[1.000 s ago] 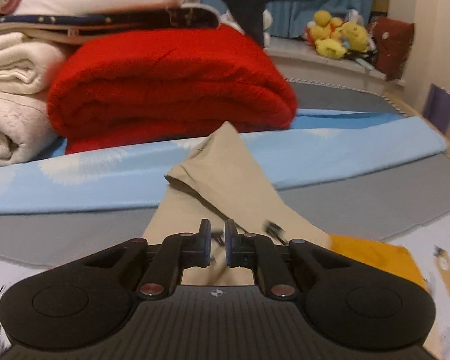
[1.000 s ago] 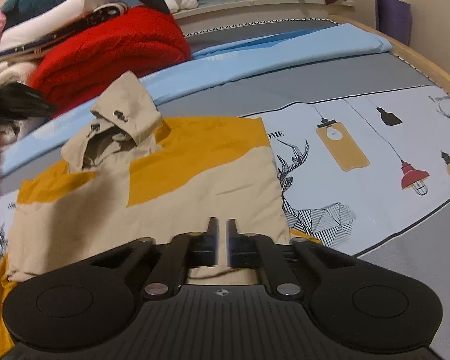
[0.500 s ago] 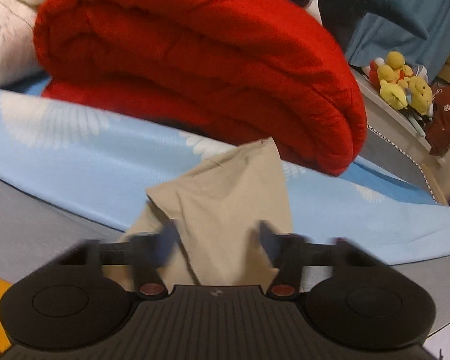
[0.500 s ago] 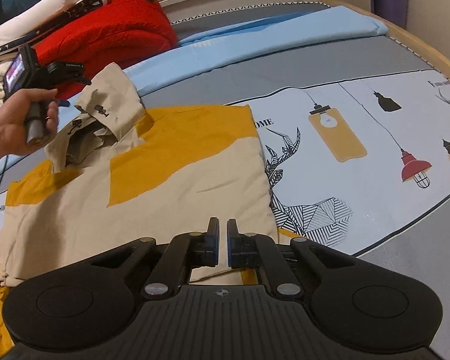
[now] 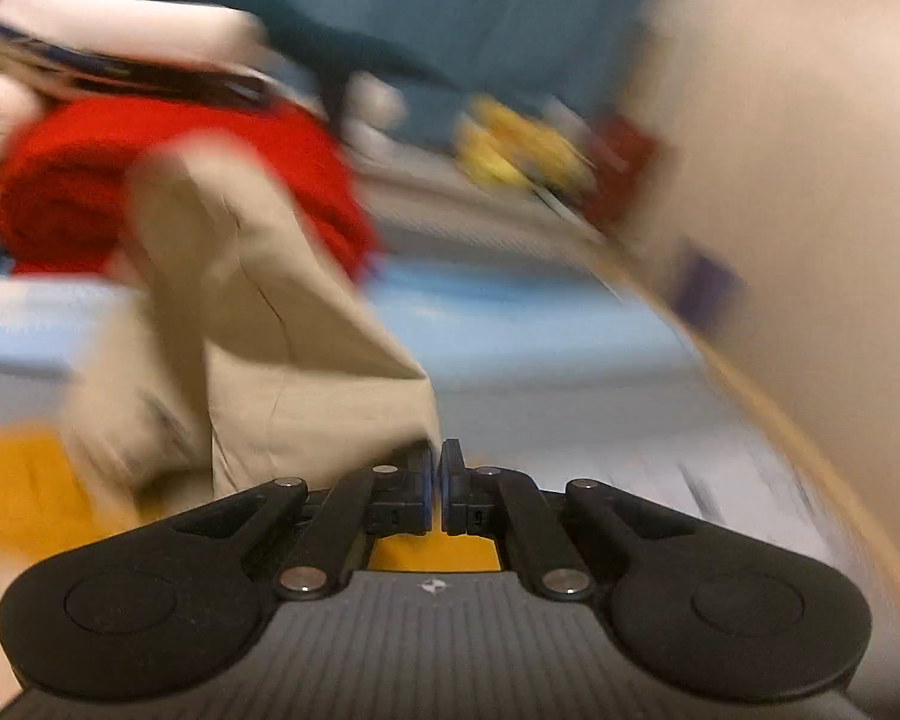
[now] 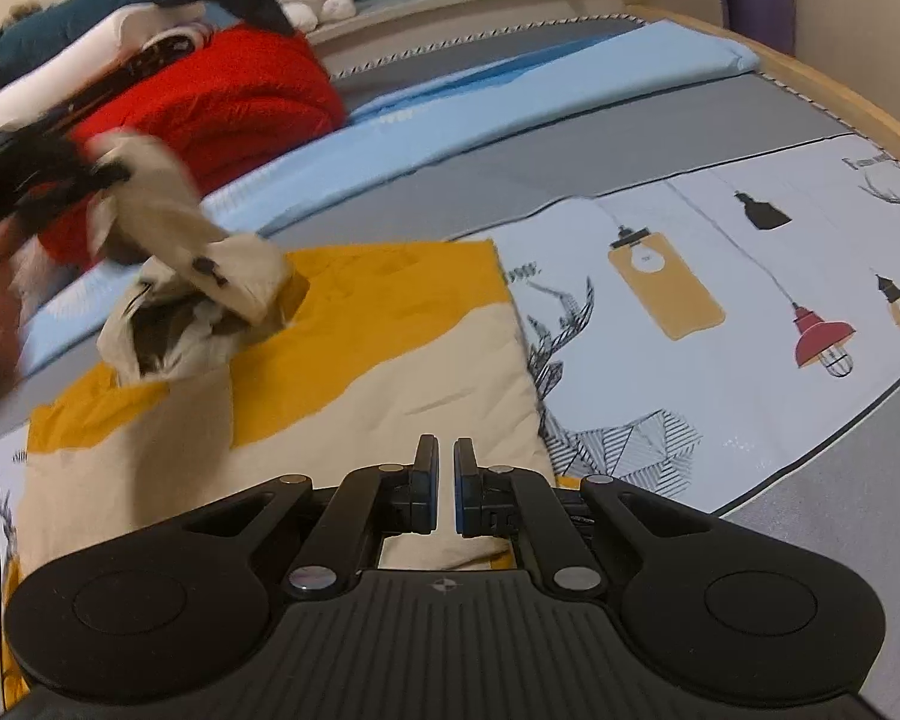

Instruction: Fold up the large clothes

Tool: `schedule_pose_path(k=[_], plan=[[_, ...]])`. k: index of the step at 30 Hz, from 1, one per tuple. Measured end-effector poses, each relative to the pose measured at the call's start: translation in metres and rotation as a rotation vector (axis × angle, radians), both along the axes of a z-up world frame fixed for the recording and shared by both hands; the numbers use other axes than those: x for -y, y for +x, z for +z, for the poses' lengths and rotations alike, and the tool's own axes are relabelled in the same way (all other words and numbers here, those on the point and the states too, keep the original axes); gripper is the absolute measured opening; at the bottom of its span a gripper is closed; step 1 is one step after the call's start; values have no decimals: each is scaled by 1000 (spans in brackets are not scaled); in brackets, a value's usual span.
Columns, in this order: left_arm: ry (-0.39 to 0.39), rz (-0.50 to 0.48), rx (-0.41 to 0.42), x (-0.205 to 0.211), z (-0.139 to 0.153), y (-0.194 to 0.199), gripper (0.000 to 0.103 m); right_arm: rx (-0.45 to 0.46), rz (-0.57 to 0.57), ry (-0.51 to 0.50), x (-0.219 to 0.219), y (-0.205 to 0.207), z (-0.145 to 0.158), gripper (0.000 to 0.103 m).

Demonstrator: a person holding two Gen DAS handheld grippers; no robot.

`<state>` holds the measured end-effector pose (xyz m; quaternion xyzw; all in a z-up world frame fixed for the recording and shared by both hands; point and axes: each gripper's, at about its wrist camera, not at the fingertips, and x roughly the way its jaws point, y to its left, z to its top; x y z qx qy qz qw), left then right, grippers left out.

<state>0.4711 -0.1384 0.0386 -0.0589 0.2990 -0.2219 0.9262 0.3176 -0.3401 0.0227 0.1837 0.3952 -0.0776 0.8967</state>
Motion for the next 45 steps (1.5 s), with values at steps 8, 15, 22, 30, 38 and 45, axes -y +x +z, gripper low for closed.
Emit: schedule_pose_path(k=[8, 15, 22, 30, 38, 45], plan=[[173, -215, -32, -12, -28, -150, 15, 58, -113, 59, 11, -7, 10, 10], [-22, 325, -117, -120, -11, 2, 51, 79, -38, 135, -5, -4, 12, 20], [-170, 548, -365, -183, -79, 110, 65, 48, 13, 334, -18, 8, 0, 38], [-181, 470, -345, -201, -111, 146, 1, 61, 67, 513, -39, 23, -10, 46], [-37, 308, -216, -258, -77, 40, 0, 79, 186, 445, -69, 37, -5, 52], [-24, 355, -295, -274, -77, 16, 35, 16, 197, 339, -87, 44, -15, 52]])
